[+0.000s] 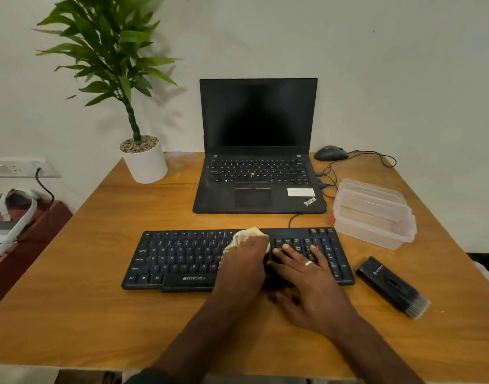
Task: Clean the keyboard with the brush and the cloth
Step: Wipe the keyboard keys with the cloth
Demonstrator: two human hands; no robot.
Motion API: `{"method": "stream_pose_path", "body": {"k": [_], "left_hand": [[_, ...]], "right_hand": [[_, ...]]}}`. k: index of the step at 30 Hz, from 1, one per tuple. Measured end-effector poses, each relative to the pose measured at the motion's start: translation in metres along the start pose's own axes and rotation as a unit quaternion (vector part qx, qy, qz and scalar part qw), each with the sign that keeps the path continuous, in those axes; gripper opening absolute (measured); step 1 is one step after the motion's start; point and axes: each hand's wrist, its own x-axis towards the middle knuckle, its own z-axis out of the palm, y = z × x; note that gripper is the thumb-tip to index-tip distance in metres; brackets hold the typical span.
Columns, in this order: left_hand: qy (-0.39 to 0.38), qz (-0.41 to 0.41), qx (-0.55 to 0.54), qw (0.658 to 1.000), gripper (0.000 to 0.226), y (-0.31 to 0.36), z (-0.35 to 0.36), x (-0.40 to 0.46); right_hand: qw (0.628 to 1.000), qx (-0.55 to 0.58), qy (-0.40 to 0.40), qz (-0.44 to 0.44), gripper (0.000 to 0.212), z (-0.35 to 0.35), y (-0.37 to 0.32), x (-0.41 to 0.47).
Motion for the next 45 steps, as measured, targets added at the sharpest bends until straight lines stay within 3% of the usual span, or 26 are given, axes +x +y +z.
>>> {"method": "stream_pose_path", "body": {"k": [3, 7, 9, 11, 13, 16, 18, 20, 22, 23, 24, 26, 27, 28, 30, 33, 35, 38, 41, 45], "left_hand": [[0.029, -0.006, -0.111, 0.993, 0.031, 0.012, 0.006, 0.014], [0.183, -0.147, -0.281, 0.931, 0.023, -0.012, -0.015, 0.031], [0.234, -0.16, -0.288, 0.915, 0.026, -0.029, -0.029, 0.035], [0.258, -0.115, -0.24, 0.929, 0.028, -0.038, -0.04, 0.031], [0.234, -0.065, -0.181, 0.953, 0.031, -0.039, -0.039, 0.025], [0.08, -0.033, -0.072, 0.994, 0.034, -0.022, -0.02, 0.013], [0.011, 0.006, -0.014, 1.0, 0.036, -0.007, -0.006, 0.003], [0.027, 0.033, -0.067, 0.997, 0.035, 0.002, 0.002, 0.005], [0.069, -0.009, -0.158, 0.985, 0.03, 0.007, 0.003, 0.012], [0.09, -0.075, -0.227, 0.967, 0.026, 0.005, 0.001, 0.02], [0.099, -0.167, -0.333, 0.923, 0.021, 0.003, -0.004, 0.027], [0.108, -0.287, -0.522, 0.796, 0.015, -0.007, -0.016, 0.038], [0.119, -0.299, -0.551, 0.77, 0.016, -0.017, -0.022, 0.039], [0.129, -0.29, -0.549, 0.773, 0.018, -0.026, -0.029, 0.037], [0.158, -0.241, -0.495, 0.82, 0.022, -0.039, -0.045, 0.031], [0.218, -0.143, -0.301, 0.917, 0.029, -0.056, -0.065, 0.016], [0.232, -0.112, -0.207, 0.944, 0.031, -0.062, -0.071, 0.009], [0.143, -0.105, -0.15, 0.973, 0.035, -0.058, -0.054, -0.001], [0.031, -0.037, -0.1, 0.994, 0.039, -0.034, -0.022, -0.012], [0.089, -0.014, -0.167, 0.982, 0.029, -0.006, -0.002, -0.004]], "right_hand": [[1.0, 0.008, 0.0, -0.008, 0.051, -0.002, -0.001, 0.0], [0.999, 0.005, 0.032, -0.009, 0.053, 0.003, 0.0, -0.003], [0.999, 0.008, 0.033, -0.008, 0.053, 0.004, 0.0, -0.004], [1.0, 0.008, 0.03, -0.003, 0.053, 0.004, -0.001, -0.003], [0.999, 0.003, 0.041, -0.002, 0.052, 0.005, -0.001, -0.003], [0.999, -0.005, 0.05, 0.007, 0.05, 0.006, 0.0, -0.003], [0.999, 0.007, 0.044, 0.012, 0.048, 0.006, 0.001, -0.003], [0.999, 0.025, 0.046, 0.009, 0.047, 0.006, 0.002, -0.002], [0.998, 0.029, 0.053, 0.001, 0.046, 0.005, 0.002, -0.003], [0.998, 0.029, 0.061, -0.003, 0.045, 0.005, 0.002, -0.003], [0.997, 0.028, 0.069, -0.006, 0.045, 0.006, 0.002, -0.003], [0.997, 0.028, 0.078, -0.009, 0.046, 0.006, 0.002, -0.004], [0.996, 0.032, 0.079, -0.009, 0.046, 0.006, 0.002, -0.004], [0.996, 0.037, 0.079, -0.007, 0.046, 0.006, 0.002, -0.004], [0.996, 0.041, 0.075, 0.003, 0.047, 0.005, 0.001, -0.004], [0.995, 0.023, 0.094, 0.024, 0.049, 0.002, 0.002, -0.006], [0.993, -0.005, 0.103, 0.056, 0.055, -0.003, 0.008, -0.01], [0.994, -0.055, 0.067, 0.074, 0.061, -0.007, 0.013, -0.012], [0.996, -0.041, 0.049, 0.068, 0.058, -0.006, 0.009, -0.008], [0.995, -0.042, 0.052, 0.073, 0.057, -0.005, 0.007, -0.006]]}}
